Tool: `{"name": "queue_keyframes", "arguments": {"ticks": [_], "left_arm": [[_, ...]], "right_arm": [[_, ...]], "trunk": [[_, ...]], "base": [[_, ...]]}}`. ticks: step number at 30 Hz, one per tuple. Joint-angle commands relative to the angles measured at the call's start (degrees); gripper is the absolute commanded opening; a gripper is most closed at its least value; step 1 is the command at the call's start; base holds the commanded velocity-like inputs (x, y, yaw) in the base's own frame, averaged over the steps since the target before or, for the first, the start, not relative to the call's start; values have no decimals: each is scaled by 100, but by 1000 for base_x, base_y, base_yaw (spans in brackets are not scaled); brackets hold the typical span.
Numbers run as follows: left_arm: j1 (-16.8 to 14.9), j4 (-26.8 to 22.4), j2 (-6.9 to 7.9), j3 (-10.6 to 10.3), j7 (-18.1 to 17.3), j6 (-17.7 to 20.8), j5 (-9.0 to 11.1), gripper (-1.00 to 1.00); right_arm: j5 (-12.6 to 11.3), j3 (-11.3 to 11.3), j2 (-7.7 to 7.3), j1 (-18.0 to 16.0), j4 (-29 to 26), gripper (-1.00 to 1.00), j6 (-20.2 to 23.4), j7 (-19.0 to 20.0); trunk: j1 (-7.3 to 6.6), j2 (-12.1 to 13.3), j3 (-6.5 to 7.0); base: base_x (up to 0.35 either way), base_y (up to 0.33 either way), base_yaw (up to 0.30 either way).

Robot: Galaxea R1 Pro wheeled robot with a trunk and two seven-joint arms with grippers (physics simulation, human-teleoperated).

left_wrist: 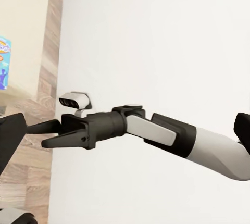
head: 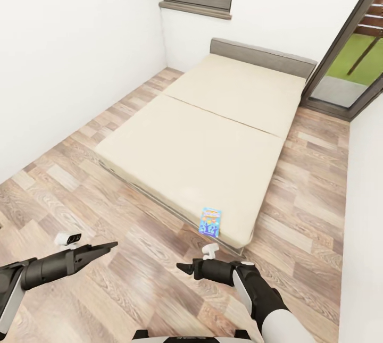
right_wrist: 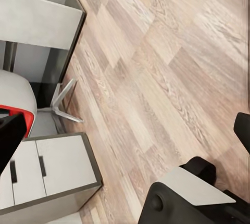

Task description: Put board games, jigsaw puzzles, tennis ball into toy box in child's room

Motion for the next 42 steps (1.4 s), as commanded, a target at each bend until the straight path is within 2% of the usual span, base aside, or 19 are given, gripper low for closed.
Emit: {"name": "queue_keyframes", "arguments": {"ticks": [1,9,42], "left_arm": [[-1,-2,2,37,-23,59,-2,100],[4,-2,1,99,-24,61,-7,100],[0,-2,1,108,-28,58,-13,100]], "right_arm": [[18,-27,6,-3,-5,100,41,27],[18,-27,6,-3,-5,100,30,11],[20,-27,6,-3,-5,100,12,8]], "trunk": [[2,-5,3],[2,-5,64],[2,-5,322]], "base": [[0,0,-201],[0,0,-197],[0,0,-184]]}}
